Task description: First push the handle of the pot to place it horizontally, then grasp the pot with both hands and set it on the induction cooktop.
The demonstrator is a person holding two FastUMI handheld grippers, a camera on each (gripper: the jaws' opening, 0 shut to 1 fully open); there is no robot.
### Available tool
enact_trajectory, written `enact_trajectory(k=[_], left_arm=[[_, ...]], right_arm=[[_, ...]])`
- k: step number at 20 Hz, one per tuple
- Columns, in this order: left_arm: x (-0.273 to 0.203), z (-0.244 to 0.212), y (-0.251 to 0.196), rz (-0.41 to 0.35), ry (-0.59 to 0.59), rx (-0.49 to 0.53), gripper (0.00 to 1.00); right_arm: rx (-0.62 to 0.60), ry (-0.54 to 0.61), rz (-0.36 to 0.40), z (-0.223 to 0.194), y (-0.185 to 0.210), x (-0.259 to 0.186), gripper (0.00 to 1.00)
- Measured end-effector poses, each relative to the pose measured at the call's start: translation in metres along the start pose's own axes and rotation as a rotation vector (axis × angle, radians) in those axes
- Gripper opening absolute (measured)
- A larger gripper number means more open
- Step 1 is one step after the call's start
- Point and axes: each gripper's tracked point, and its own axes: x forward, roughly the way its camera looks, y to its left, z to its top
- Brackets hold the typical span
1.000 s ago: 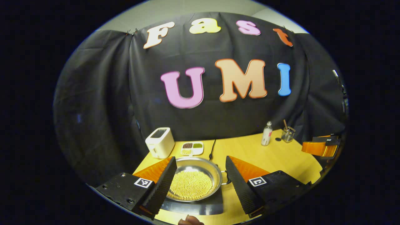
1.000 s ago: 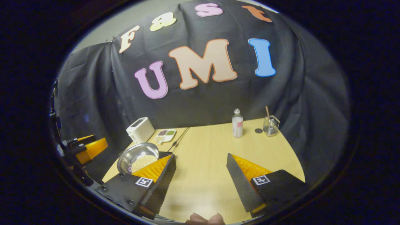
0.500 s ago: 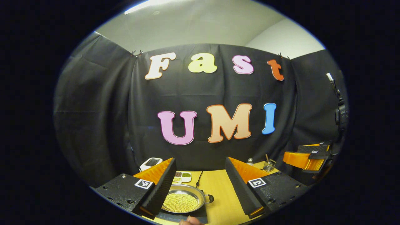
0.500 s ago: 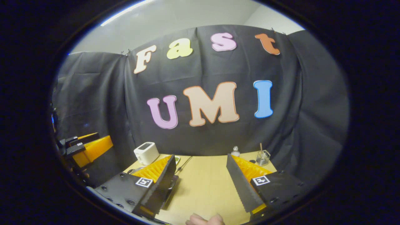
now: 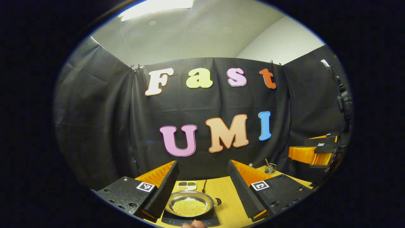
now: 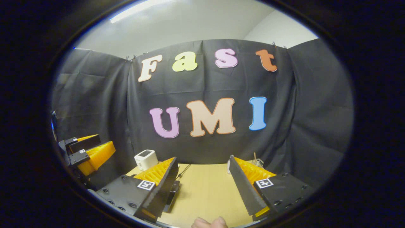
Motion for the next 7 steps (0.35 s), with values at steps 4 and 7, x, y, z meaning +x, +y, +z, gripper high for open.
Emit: enact_trajectory(k=[4,7], left_arm=[[-0.019,0.011,0.015,0.033,-0.024,-0.013,0.95],[-0.028,0.009,0.018,0.047,-0.013,-0.017,0.94]], right_arm=[[0.003,-0.084,-0.012,0.024,0.004,-0.017,0.93],[-0.016,-0.099,-0.006,0.027,0.004,-0.027,0.93]])
